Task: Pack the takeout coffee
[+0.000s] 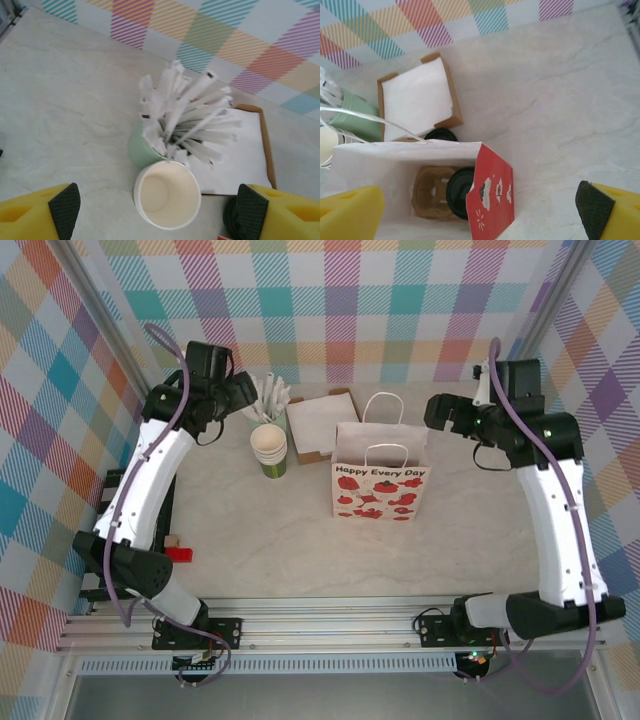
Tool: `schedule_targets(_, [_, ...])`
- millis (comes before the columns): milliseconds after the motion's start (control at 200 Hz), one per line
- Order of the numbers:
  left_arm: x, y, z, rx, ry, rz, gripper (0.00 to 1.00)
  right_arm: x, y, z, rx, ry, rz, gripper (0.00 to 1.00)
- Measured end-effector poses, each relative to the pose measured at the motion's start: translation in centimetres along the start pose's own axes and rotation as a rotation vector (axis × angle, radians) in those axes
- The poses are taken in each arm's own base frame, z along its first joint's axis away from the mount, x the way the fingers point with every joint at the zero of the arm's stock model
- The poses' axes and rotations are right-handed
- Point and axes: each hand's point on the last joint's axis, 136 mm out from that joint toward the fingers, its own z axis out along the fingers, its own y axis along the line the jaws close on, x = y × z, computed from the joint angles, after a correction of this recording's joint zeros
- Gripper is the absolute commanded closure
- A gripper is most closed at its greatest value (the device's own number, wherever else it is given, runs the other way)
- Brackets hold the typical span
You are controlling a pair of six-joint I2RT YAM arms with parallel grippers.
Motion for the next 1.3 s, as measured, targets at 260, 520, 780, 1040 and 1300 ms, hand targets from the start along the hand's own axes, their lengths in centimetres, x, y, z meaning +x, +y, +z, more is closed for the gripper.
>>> schedule_targets(260, [1.2, -0.4, 6.1, 0.016, 0.084, 0.03, 0.37, 1.1, -1.5, -1.0, 0.055, -0.039, 0.0, 0.0])
schedule_targets(520, [2.8, -1.5, 9.0, 0.047, 0.154, 0.077, 0.86, 1.4, -2.1, -1.0, 0.081, -0.041, 0.004, 0.0])
schedule_targets(780, [2.0, -1.9, 8.5, 0.064, 0.136, 0.109, 1.0, 1.5, -2.2, -1.2, 0.083, -0.044, 0.008, 0.0])
schedule_targets(1040, [1.0, -1.5, 6.5, 0.057, 0.104, 0.145, 1.0, 2.0, -2.3, -0.7, 0.086, -0.03, 0.02, 0.0])
schedule_targets(1300, [-1.8, -1.7, 1.1, 0.114, -0.006, 0.152, 1.0, 2.0, -2.0, -0.4, 0.068, -0.028, 0.026, 0.0])
